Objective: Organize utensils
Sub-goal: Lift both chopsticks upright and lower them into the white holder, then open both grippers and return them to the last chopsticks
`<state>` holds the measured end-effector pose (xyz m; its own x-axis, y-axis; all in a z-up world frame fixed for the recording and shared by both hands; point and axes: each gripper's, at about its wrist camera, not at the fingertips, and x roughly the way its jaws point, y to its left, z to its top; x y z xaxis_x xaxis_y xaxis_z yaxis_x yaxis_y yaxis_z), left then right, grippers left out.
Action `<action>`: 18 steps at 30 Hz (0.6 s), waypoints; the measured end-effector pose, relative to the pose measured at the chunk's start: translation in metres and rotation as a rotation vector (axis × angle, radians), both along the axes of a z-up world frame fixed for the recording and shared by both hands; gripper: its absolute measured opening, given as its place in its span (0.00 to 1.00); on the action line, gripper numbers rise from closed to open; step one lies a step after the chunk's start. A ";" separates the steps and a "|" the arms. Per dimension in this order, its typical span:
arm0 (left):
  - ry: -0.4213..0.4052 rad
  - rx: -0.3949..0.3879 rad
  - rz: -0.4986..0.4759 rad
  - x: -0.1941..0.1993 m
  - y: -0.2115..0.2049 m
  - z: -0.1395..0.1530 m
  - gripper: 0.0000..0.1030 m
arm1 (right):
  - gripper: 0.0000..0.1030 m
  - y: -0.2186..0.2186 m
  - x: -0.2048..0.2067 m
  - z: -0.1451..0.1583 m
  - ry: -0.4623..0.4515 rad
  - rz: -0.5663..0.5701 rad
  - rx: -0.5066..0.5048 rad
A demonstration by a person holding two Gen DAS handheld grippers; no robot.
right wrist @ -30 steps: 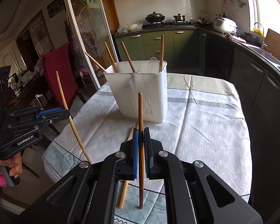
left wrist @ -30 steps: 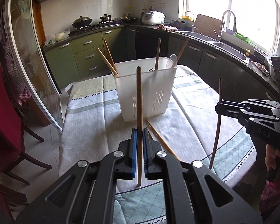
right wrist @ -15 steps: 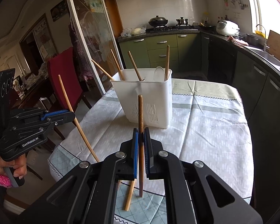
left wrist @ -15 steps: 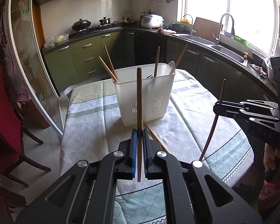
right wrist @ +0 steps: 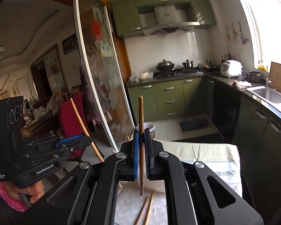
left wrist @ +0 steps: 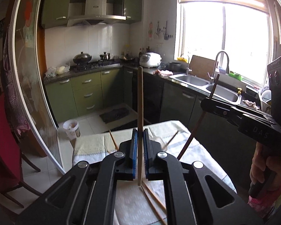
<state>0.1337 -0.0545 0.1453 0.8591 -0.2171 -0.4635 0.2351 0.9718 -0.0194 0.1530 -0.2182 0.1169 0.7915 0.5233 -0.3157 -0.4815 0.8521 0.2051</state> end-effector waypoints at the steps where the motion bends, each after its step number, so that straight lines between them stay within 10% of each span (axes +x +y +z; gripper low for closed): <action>1: -0.024 -0.010 0.005 0.004 0.000 0.008 0.06 | 0.06 0.001 0.005 0.009 -0.021 -0.021 0.002; 8: -0.093 -0.021 0.037 0.052 -0.010 0.012 0.06 | 0.06 0.013 0.057 0.022 -0.075 -0.142 -0.022; 18: 0.106 0.005 0.062 0.112 -0.012 -0.068 0.06 | 0.07 0.034 0.127 -0.049 0.121 -0.135 -0.123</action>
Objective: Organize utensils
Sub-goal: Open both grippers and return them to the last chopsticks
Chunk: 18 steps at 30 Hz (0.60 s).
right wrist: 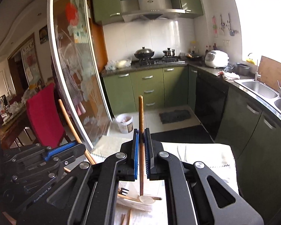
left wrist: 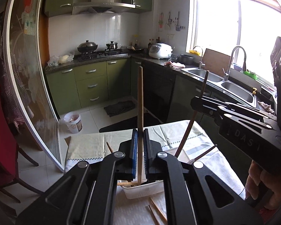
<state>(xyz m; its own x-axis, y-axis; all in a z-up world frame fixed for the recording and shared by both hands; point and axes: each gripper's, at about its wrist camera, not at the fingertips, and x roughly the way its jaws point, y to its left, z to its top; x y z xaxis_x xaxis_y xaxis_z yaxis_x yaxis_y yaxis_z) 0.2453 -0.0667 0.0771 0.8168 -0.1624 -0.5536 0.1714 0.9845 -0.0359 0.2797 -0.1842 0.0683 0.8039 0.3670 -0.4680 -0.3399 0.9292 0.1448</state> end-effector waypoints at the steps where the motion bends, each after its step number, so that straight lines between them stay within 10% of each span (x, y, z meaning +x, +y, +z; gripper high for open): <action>1: 0.014 0.002 0.000 0.002 0.001 -0.006 0.06 | 0.07 0.000 0.001 -0.005 0.006 0.002 0.000; 18: 0.062 0.017 -0.025 -0.027 -0.002 -0.012 0.14 | 0.13 -0.007 -0.015 -0.010 0.022 0.024 -0.007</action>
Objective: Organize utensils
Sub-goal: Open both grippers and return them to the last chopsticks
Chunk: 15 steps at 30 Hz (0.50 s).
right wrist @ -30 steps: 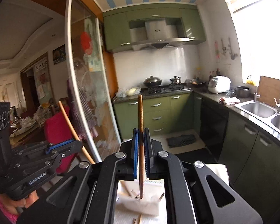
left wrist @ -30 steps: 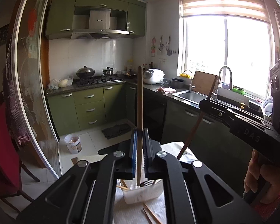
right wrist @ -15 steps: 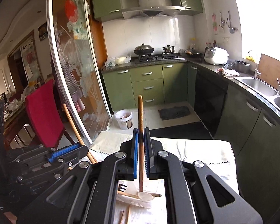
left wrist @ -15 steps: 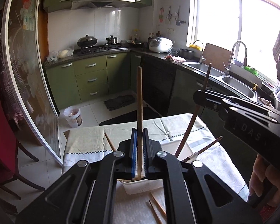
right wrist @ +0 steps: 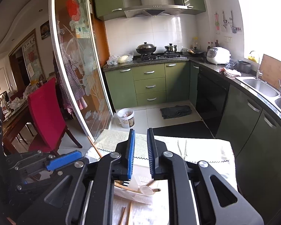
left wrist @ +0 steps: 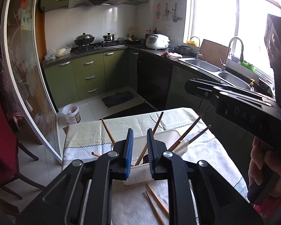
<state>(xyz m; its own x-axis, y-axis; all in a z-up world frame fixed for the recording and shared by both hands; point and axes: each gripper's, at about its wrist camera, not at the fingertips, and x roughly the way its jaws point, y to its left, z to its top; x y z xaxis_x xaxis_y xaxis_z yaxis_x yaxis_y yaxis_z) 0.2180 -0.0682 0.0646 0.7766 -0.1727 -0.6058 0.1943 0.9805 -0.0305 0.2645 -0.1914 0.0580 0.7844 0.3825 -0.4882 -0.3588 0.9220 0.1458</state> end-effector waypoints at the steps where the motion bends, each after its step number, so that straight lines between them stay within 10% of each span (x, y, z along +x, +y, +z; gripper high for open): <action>1: 0.012 -0.001 -0.002 -0.003 0.000 -0.001 0.14 | 0.13 -0.002 -0.004 0.002 -0.003 0.007 0.011; 15: 0.477 -0.057 0.034 -0.028 -0.007 -0.144 0.21 | 0.29 -0.089 -0.141 -0.025 -0.074 0.008 0.036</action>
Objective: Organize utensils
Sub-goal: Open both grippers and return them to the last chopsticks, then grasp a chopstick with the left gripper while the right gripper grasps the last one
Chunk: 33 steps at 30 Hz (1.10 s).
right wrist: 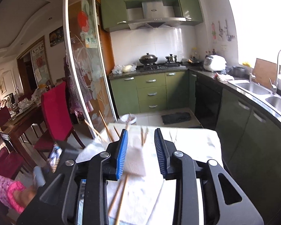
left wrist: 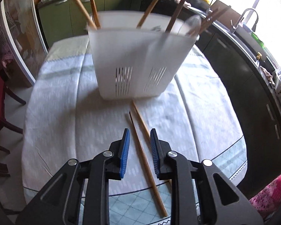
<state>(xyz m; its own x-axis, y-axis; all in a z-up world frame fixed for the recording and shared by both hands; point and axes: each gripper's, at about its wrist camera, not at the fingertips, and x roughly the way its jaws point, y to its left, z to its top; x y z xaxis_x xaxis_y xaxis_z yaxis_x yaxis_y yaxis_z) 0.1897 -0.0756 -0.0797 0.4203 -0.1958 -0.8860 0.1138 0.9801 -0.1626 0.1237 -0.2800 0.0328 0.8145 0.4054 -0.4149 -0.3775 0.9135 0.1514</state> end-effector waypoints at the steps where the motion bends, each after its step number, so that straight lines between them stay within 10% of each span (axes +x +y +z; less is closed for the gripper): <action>1: 0.027 0.002 0.011 0.000 -0.002 -0.011 0.21 | 0.29 -0.008 -0.006 -0.008 0.015 -0.008 0.001; 11: 0.157 0.071 0.102 0.014 -0.014 -0.066 0.21 | 0.29 -0.070 -0.033 -0.085 0.171 -0.055 0.081; 20: 0.160 0.142 0.082 0.015 -0.028 -0.068 0.08 | 0.29 -0.088 -0.025 -0.096 0.210 -0.082 0.103; 33: 0.055 0.091 0.160 -0.006 0.062 -0.031 0.05 | 0.36 0.050 0.051 -0.160 0.486 0.131 -0.126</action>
